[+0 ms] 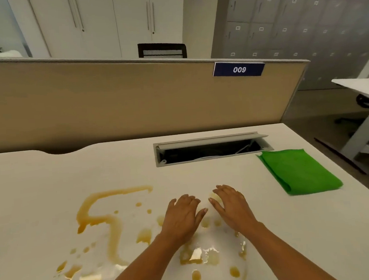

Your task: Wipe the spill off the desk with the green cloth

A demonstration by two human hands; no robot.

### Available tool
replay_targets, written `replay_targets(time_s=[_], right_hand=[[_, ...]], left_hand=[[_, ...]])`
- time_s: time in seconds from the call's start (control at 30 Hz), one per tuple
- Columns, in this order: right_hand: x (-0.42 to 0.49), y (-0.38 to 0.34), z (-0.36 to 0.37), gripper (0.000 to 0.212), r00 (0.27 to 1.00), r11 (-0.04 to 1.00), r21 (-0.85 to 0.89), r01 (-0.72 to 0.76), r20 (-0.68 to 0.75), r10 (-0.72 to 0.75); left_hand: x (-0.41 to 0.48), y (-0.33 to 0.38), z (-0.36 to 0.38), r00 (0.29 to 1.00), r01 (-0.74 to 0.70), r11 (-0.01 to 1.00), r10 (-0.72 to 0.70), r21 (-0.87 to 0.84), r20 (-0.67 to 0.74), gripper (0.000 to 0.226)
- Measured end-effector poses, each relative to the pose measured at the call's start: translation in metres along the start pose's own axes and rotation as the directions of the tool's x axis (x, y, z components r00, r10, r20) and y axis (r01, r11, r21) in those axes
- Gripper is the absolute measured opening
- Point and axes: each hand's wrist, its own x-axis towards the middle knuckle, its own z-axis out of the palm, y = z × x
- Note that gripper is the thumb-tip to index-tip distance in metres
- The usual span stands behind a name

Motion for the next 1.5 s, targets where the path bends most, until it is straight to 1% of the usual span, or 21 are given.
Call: replay_targets(time_s=[0.1,0.2,0.37,0.5,0.63,0.77,0.83,0.9,0.93,0.97,1.0,1.03,1.07,1.1,1.13,1.17,1.2,1.27,1.3,1.37,1.5], right_hand=[[0.007,0.055,-0.014,0.047,0.997,0.997,-0.013,-0.069,-0.027,0.069],[0.013,0.103,-0.025,0.048,0.990,0.990,-0.038,-0.134,-0.047,0.132],[0.022,0.168,-0.044,0.052,0.963,0.954,-0.143,-0.265,-0.083,0.255],[0.027,0.194,-0.049,0.056,0.917,0.886,-0.236,-0.399,-0.130,0.378],[0.031,0.202,-0.048,0.046,0.847,0.825,-0.202,-0.527,-0.207,0.490],[0.039,0.212,-0.046,0.026,0.844,0.824,-0.198,-0.531,-0.214,0.492],[0.044,0.216,-0.048,0.023,0.846,0.826,-0.195,-0.529,-0.188,0.498],[0.049,0.217,-0.051,0.019,0.850,0.840,-0.147,-0.523,-0.163,0.500],[0.051,0.217,-0.053,0.019,0.851,0.848,-0.104,-0.519,-0.148,0.503],[0.053,0.215,-0.054,0.026,0.852,0.853,-0.053,-0.519,-0.123,0.510],[0.055,0.212,-0.055,0.030,0.849,0.854,0.015,-0.521,-0.096,0.519],[0.057,0.206,-0.058,0.024,0.842,0.843,0.099,-0.528,-0.070,0.535],[0.058,0.197,-0.060,0.013,0.838,0.830,0.177,-0.529,-0.047,0.544],[0.059,0.187,-0.061,0.015,0.834,0.814,0.238,-0.530,-0.027,0.551],[0.060,0.178,-0.060,0.025,0.835,0.799,0.286,-0.528,0.002,0.551],[0.060,0.168,-0.060,0.031,0.843,0.791,0.331,-0.515,0.028,0.537],[0.060,0.156,-0.060,0.032,0.857,0.785,0.377,-0.491,0.050,0.513],[0.057,0.129,-0.061,0.019,0.891,0.777,0.458,-0.432,0.087,0.445],[0.056,0.116,-0.061,0.012,0.906,0.775,0.485,-0.405,0.103,0.410],[0.051,0.090,-0.059,0.008,0.926,0.772,0.515,-0.371,0.139,0.352],[0.041,0.046,-0.045,0.016,0.938,0.779,0.523,-0.347,0.215,0.273]], left_hand=[[0.031,0.043,0.019,0.996,-0.040,0.999,0.043,-0.034,0.078,0.063],[0.059,0.080,0.038,0.983,-0.103,0.994,0.108,-0.044,0.149,0.054],[0.095,0.128,0.062,0.948,-0.205,0.978,0.208,-0.037,0.242,0.056],[0.112,0.143,0.074,0.928,-0.234,0.972,0.226,-0.006,0.295,0.059],[0.121,0.148,0.079,0.936,-0.247,0.969,0.239,-0.002,0.260,0.059],[0.121,0.151,0.085,0.936,-0.248,0.969,0.245,-0.021,0.253,0.058],[0.120,0.148,0.087,0.937,-0.245,0.969,0.243,-0.023,0.253,0.058],[0.119,0.145,0.088,0.938,-0.241,0.970,0.239,-0.024,0.250,0.058],[0.118,0.144,0.089,0.939,-0.241,0.970,0.239,-0.023,0.246,0.059],[0.117,0.143,0.089,0.942,-0.239,0.971,0.238,-0.024,0.238,0.059],[0.115,0.141,0.088,0.945,-0.232,0.972,0.231,-0.023,0.229,0.059],[0.114,0.138,0.086,0.951,-0.219,0.976,0.218,-0.022,0.221,0.059],[0.114,0.134,0.083,0.958,-0.197,0.980,0.197,-0.020,0.209,0.058],[0.114,0.127,0.079,0.966,-0.169,0.986,0.168,-0.014,0.195,0.058],[0.114,0.120,0.073,0.974,-0.137,0.991,0.136,-0.008,0.179,0.057],[0.115,0.110,0.067,0.982,-0.101,0.995,0.100,-0.002,0.160,0.057],[0.114,0.099,0.060,0.989,-0.062,0.998,0.060,0.005,0.137,0.056],[0.112,0.072,0.047,0.996,0.030,0.999,-0.032,0.022,0.088,0.052],[0.109,0.058,0.041,0.995,0.077,0.997,-0.079,0.029,0.065,0.050],[0.100,0.032,0.033,0.986,0.161,0.986,-0.163,0.047,0.030,0.047],[0.088,-0.004,0.025,0.959,0.275,0.957,-0.280,0.092,0.040,0.045]])
